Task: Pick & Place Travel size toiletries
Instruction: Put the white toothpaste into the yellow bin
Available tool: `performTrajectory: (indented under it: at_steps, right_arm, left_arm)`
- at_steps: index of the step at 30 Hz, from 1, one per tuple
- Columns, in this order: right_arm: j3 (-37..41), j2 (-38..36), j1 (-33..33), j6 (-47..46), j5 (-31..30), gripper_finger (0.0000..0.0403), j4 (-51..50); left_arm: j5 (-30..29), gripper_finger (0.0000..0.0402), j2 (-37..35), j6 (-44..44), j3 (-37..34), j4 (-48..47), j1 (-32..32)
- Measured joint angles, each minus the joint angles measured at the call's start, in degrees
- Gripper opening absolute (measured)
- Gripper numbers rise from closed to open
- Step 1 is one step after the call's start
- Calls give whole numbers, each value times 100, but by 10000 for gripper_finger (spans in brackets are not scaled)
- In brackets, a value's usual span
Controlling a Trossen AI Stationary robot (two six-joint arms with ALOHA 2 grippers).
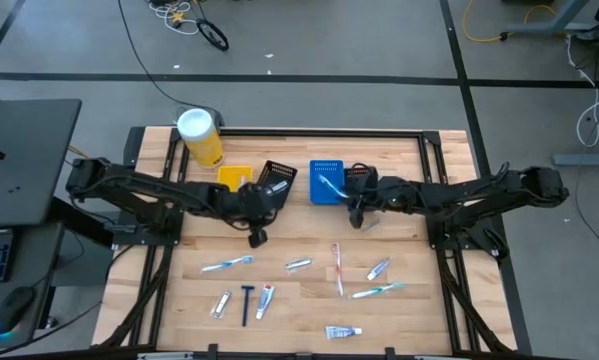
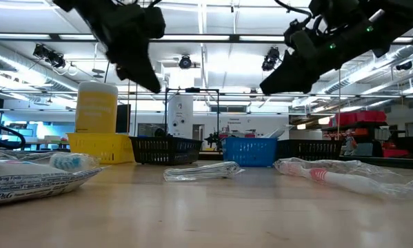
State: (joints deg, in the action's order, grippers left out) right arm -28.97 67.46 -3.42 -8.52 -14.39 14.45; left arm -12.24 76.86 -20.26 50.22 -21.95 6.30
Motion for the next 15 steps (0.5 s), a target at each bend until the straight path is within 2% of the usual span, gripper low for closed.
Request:
performTrajectory:
  at_steps: [10, 15]
  right_arm:
    - [0, 2, -45, 764, -1, 153, 135]
    - [0, 4, -177, 836, -1, 153, 346]
  left_arm:
    - [6, 84, 123, -1120, 2, -166, 1231]
    - [-194, 84, 412, -1540, -4, -67, 1631]
